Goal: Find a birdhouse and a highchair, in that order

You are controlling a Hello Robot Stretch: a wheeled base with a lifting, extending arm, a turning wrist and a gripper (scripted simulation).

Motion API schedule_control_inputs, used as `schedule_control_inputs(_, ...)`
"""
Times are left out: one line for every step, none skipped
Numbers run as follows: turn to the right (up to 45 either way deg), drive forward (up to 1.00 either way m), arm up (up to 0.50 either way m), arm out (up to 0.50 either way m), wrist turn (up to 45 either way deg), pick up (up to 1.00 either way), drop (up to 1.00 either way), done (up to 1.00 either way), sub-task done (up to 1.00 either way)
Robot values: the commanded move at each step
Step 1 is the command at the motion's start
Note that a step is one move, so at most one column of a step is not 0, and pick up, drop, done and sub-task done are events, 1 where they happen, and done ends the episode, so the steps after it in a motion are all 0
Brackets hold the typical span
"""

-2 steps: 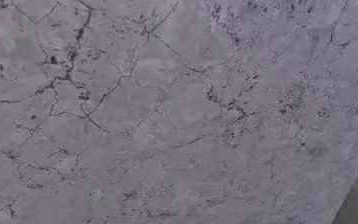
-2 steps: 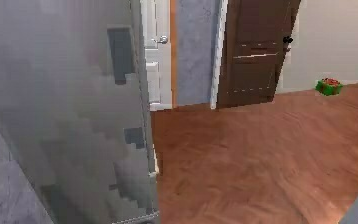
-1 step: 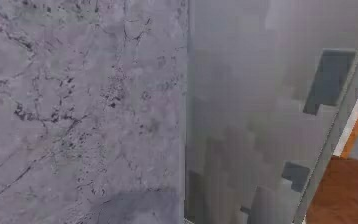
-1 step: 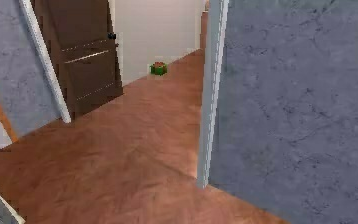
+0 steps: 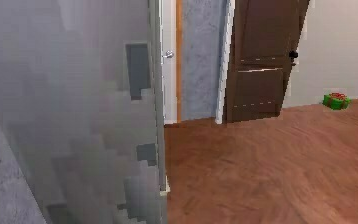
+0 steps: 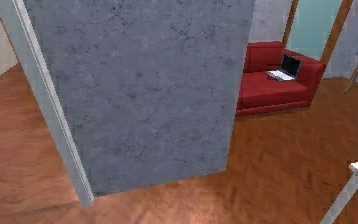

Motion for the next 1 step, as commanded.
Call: schedule_control_inputs(18.0,0.00,0.00,0.00,0.0,0.00,0.00,0.00,0.00)
